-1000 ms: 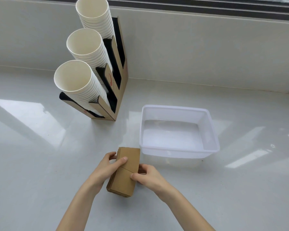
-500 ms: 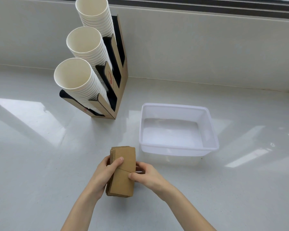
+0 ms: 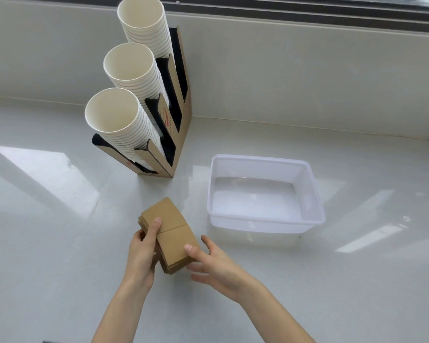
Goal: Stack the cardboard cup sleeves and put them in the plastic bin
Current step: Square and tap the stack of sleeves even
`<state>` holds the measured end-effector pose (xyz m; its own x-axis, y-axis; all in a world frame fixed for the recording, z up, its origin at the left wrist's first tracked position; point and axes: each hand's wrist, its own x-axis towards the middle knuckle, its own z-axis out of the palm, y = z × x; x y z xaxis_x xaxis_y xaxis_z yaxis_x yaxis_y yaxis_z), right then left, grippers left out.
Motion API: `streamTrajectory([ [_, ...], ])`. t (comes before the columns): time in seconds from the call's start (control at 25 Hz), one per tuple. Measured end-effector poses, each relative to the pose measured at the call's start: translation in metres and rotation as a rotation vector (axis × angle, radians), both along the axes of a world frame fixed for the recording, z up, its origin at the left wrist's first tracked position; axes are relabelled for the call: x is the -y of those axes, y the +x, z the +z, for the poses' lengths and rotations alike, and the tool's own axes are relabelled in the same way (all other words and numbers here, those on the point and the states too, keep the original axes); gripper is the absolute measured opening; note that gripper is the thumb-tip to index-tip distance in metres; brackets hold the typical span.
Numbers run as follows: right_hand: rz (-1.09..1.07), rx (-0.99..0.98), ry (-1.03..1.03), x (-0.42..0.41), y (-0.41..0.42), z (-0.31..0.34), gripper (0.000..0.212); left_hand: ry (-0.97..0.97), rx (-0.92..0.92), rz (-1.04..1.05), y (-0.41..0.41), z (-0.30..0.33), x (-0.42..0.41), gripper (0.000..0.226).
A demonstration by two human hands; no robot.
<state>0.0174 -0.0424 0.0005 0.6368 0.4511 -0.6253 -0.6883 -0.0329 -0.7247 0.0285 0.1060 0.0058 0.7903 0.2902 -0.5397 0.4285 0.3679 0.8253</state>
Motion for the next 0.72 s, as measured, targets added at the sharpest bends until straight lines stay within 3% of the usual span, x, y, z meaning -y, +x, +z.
streamTrajectory([
  [0.08,-0.020,-0.029,0.082,-0.003,-0.002,0.003,0.089,-0.042,0.057,0.051,0.000,0.003,0.003,0.041],
  [0.2,-0.145,-0.023,0.177,-0.008,-0.001,0.005,0.064,-0.078,0.123,0.085,-0.001,0.005,0.011,0.044],
  [0.32,-0.240,0.017,0.219,-0.003,0.002,0.007,0.047,-0.111,0.174,0.059,-0.002,0.007,0.015,0.062],
  [0.52,-0.277,0.158,0.126,0.016,0.003,0.003,0.064,-0.149,0.244,-0.152,-0.005,0.011,0.014,0.056],
  [0.72,-0.240,0.321,-0.051,0.053,-0.003,0.002,0.074,-0.005,0.238,-0.465,-0.009,0.004,0.011,0.100],
])
